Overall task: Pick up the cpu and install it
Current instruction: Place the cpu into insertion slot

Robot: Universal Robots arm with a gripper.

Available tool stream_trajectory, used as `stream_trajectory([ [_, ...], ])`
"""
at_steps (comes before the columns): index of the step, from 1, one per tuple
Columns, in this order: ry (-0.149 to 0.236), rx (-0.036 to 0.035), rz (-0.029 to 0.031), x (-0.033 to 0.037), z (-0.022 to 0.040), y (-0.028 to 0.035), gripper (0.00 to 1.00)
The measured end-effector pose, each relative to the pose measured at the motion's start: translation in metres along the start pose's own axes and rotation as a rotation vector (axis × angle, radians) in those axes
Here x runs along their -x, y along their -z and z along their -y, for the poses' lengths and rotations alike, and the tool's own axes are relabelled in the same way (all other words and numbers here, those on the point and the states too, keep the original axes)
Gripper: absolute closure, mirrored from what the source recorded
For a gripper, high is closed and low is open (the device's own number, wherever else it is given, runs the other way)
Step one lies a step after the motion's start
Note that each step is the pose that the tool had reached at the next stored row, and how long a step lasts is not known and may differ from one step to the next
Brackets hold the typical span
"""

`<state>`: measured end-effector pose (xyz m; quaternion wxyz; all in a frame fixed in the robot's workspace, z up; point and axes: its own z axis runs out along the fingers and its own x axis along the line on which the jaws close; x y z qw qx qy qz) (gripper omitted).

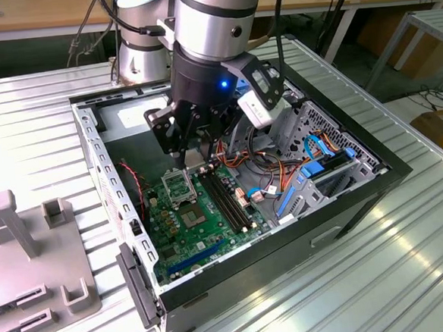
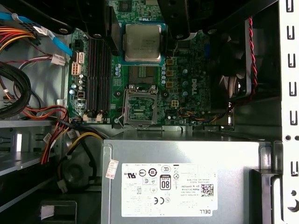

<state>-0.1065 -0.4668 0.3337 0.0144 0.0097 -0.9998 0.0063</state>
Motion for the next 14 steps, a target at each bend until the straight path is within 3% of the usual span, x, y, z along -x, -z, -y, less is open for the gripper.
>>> stream_trajectory([
  [14,0.0,0.0,0.0,0.0001,0.0,-0.0031,0.53],
])
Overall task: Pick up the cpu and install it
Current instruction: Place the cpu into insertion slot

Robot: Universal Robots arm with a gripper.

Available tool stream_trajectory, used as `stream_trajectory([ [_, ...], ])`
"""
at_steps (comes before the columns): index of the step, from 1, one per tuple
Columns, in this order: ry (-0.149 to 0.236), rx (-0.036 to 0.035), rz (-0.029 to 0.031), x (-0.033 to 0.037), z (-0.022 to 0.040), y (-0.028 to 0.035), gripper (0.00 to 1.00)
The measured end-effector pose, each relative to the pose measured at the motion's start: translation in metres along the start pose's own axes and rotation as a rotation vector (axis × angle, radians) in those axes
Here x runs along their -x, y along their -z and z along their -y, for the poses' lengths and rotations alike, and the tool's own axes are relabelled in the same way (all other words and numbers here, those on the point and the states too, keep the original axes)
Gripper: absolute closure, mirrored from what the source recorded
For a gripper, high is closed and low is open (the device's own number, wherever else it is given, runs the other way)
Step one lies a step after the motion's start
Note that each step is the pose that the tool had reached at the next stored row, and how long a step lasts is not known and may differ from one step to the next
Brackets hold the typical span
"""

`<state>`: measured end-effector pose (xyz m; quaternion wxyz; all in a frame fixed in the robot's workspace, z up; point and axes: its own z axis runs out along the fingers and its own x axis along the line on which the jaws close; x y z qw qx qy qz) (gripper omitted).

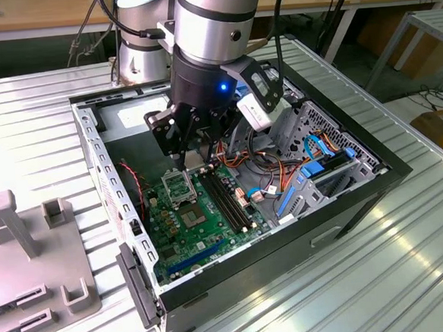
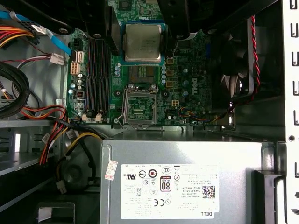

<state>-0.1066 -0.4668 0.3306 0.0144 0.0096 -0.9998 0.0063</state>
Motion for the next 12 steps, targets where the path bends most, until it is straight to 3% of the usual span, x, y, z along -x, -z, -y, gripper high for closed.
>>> stream_trajectory([
  [6,0.0,0.0002,0.0002,0.0,0.0,-0.0014,0.53],
  [12,0.0,0.0001,0.0001,0.0003,-0.0001,-0.0084,0.53],
])
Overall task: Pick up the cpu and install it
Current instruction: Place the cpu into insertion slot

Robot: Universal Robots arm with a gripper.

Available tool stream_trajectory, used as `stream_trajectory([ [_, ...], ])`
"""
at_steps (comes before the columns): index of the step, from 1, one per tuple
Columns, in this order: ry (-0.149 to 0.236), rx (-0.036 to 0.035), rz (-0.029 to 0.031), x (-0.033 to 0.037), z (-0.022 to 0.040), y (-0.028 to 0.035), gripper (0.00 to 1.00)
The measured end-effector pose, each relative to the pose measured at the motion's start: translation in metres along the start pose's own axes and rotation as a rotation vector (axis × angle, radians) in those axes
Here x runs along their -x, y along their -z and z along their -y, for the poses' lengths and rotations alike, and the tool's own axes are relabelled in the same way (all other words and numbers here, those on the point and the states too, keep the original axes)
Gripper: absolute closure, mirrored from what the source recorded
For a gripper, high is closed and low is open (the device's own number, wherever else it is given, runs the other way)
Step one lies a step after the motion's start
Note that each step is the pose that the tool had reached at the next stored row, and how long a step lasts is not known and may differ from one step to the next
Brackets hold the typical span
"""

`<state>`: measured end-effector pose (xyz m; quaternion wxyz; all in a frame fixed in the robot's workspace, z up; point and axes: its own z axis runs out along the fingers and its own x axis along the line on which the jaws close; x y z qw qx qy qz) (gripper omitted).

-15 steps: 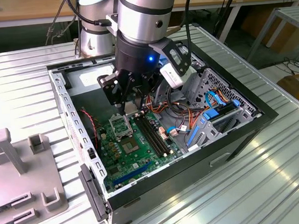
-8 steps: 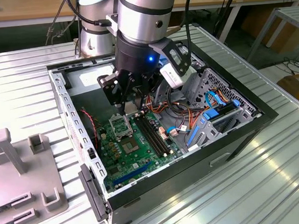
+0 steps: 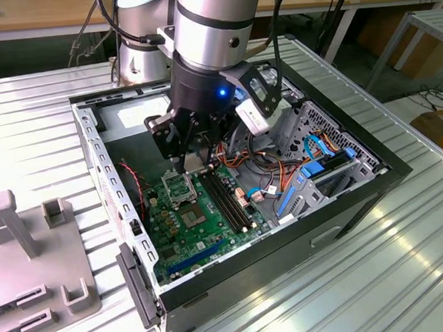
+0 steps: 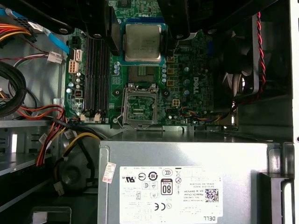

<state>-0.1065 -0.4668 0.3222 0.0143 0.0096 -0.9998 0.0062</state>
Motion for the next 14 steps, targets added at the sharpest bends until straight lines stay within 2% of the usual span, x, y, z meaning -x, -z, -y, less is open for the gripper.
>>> stream_trajectory([
  [14,0.0,0.0,-0.0001,0.0003,-0.0001,-0.0094,0.53],
])
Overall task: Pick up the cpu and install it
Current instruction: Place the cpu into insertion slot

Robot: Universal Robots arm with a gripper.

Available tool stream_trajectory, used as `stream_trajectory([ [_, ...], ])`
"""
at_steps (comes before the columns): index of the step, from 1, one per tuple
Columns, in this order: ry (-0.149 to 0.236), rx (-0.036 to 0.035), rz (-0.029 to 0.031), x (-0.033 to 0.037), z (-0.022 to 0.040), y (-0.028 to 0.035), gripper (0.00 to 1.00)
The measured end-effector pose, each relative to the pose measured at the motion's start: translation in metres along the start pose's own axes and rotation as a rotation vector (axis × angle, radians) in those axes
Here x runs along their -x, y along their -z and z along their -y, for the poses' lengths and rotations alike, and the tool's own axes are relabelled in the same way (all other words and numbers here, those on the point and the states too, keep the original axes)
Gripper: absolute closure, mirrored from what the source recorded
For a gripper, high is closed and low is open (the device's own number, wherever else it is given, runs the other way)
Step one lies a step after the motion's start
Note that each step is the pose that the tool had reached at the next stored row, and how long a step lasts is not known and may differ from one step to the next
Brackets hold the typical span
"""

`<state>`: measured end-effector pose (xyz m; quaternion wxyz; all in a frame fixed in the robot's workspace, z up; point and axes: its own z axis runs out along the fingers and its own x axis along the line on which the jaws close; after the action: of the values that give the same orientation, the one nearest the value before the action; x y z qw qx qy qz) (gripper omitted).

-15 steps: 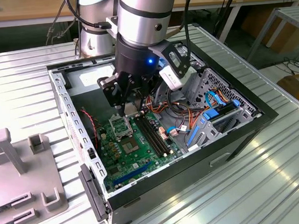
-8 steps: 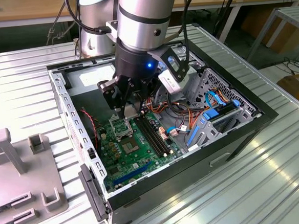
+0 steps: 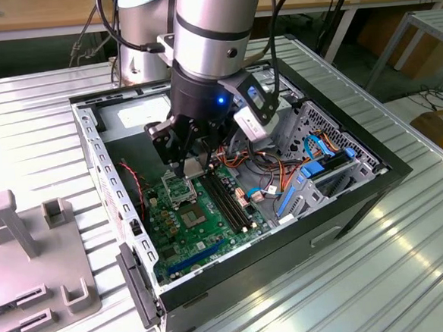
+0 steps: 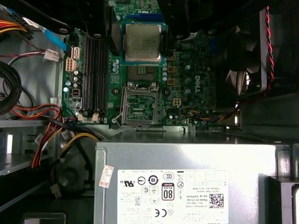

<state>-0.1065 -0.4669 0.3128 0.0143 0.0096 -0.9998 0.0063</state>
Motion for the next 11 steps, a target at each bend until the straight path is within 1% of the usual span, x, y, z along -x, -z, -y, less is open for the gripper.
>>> stream_trajectory([
  [11,0.0,0.0,0.0001,0.0001,0.0,-0.0059,0.53],
])
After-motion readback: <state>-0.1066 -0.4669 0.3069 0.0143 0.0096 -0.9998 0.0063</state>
